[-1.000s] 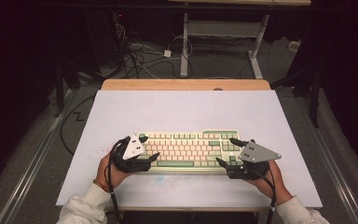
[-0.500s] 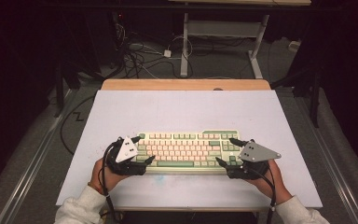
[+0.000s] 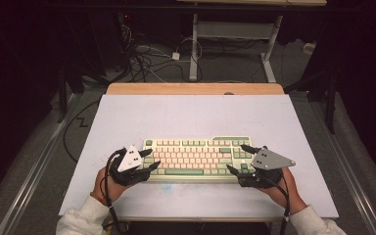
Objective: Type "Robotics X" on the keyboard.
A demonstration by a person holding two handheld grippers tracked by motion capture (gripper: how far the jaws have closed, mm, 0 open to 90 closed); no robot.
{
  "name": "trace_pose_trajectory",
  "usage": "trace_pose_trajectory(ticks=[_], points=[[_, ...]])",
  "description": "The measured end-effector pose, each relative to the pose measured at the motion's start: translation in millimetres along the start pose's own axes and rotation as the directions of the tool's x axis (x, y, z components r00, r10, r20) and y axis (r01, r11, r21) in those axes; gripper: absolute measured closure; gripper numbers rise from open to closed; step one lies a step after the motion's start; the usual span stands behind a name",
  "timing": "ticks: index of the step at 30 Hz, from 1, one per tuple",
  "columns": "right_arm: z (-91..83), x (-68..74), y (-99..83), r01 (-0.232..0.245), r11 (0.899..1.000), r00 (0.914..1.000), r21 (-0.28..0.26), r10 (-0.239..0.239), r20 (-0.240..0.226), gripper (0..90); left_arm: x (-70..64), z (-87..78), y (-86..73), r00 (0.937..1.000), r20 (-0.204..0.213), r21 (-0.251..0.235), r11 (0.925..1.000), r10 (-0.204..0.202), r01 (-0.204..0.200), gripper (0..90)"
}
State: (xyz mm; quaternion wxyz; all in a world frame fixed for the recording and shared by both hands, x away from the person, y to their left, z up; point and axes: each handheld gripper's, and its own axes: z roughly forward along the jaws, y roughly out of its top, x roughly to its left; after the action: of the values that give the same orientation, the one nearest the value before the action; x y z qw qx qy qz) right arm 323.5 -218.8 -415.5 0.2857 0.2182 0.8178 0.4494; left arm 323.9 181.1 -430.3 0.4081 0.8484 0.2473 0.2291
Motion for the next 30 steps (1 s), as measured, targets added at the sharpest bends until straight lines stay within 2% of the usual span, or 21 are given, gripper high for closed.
trace_pose_trajectory(ticks=[1, 4, 5, 7, 8, 10, 11, 12, 17, 20, 22, 27, 30], points=[[0.0, -0.2, -0.2, -0.001, 1.000, 1.0000, 0.001, 0.001, -0.002, 26.6, 0.1, -0.1, -0.3, 1.0000, 0.004, 0.001, 1.0000, -0.004, 0.004, 57.6], [-0.1, -0.4, -1.3, -0.004, 1.000, 0.9998, -0.005, 0.004, -0.017, 39.9, 0.4, 0.2, -1.0, 1.0000, 0.002, 0.007, 0.9999, -0.007, 0.007, 57.6], [0.1, -1.0, -1.5, -0.004, 1.000, 0.9994, 0.001, 0.004, -0.033, 51.2, 0.6, 0.3, -1.3, 1.0000, 0.000, 0.008, 0.9999, -0.007, 0.007, 57.3], [0.7, -1.2, -2.1, 0.004, 1.000, 0.9987, 0.014, -0.003, -0.051, 57.0, 1.2, 0.5, -1.7, 0.9999, -0.002, 0.006, 0.9999, -0.013, 0.013, 52.8], [1.1, -1.6, -2.8, 0.001, 1.000, 0.9981, 0.022, 0.000, -0.062, 66.7, 1.7, 0.4, -1.8, 0.9999, 0.000, 0.005, 0.9999, -0.013, 0.013, 51.4], [2.4, -3.1, -4.2, 0.007, 0.999, 0.9969, 0.037, -0.004, -0.079, 78.8, 2.0, 0.0, -1.9, 0.9999, -0.007, 0.005, 0.9999, -0.011, 0.011, 48.3], [3.4, -3.8, -5.0, 0.005, 0.999, 0.9967, 0.052, -0.001, -0.082, 86.1, 2.4, -0.1, -1.9, 0.9999, -0.008, 0.005, 0.9999, -0.015, 0.015, 44.1], [4.5, -4.6, -5.7, 0.006, 0.998, 0.9957, 0.065, 0.000, -0.093, 89.8, 2.6, -0.3, -2.1, 0.9999, -0.008, 0.004, 0.9999, -0.015, 0.015, 43.5], [14.1, -4.9, -6.3, 0.011, 0.993, 0.9946, 0.118, 0.001, -0.103, 90.0, 3.2, -0.4, -2.4, 0.9998, -0.014, 0.004, 0.9999, -0.014, 0.014, 39.8], [24.7, -3.5, -8.3, 0.012, 0.987, 0.9948, 0.162, 0.005, -0.102, 90.0, 2.9, -0.9, -2.0, 0.9999, -0.011, -0.001, 0.9999, -0.010, 0.010, 39.7], [30.7, -2.1, -10.1, 0.013, 0.981, 0.9954, 0.196, 0.006, -0.096, 90.0, 2.9, -0.9, -1.8, 0.9999, -0.012, 0.000, 1.0000, -0.007, 0.007, 35.9], [36.2, -2.8, -11.5, 0.010, 0.977, 0.9952, 0.215, 0.011, -0.098, 90.0, 3.2, -1.4, -2.4, 0.9998, -0.017, -0.004, 1.0000, -0.007, 0.007, 32.4], [39.4, -0.6, -12.2, 0.012, 0.974, 0.9947, 0.228, 0.011, -0.102, 90.0, 1.8, -0.6, -2.5, 0.9992, -0.039, 0.001, 1.0000, -0.009, 0.009, 22.8]])
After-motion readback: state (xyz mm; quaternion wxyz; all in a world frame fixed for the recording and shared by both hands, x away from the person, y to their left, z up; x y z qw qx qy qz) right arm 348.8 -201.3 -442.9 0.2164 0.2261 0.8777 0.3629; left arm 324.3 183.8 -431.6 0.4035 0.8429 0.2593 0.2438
